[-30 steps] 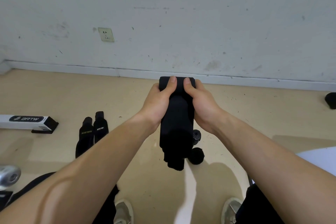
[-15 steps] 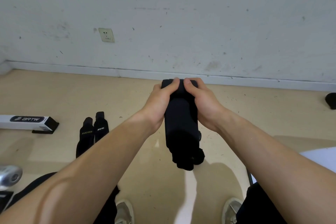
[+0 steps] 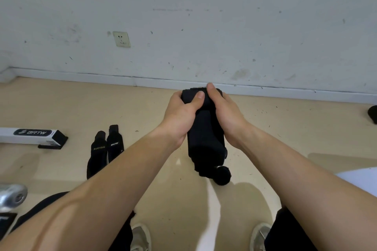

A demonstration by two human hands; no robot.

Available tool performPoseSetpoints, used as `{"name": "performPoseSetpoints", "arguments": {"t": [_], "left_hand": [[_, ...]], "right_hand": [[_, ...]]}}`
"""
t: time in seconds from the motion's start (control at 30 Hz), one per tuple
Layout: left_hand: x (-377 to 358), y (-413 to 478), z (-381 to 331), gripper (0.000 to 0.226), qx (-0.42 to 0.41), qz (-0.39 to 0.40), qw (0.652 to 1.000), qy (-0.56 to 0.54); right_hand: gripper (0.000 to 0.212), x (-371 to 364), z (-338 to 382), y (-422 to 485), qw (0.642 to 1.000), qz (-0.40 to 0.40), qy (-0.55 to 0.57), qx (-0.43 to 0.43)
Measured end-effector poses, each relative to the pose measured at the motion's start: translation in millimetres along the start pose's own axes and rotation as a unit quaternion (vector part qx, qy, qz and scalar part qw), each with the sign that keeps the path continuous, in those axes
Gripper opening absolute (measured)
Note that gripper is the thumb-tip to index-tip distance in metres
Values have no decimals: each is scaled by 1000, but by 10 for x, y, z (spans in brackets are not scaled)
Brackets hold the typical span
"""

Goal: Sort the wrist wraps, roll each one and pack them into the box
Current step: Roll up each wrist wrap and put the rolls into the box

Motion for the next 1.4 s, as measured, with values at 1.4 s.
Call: {"name": "performPoseSetpoints", "arguments": {"t": [1.4], "left_hand": [[-76,-37,13,63,31,47,998,4]], "right_hand": [[46,-55,10,-49,986,-27,164,-26]]}}
Point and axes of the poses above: each hand's wrist, its own y-axis towards the middle knuckle, its own x-axis out of the back of the hand, z = x × y, the point moved 6 cm from there along y, towards the middle knuckle, and after that the axes turned 14 degrees about x, right-handed, at the moved point
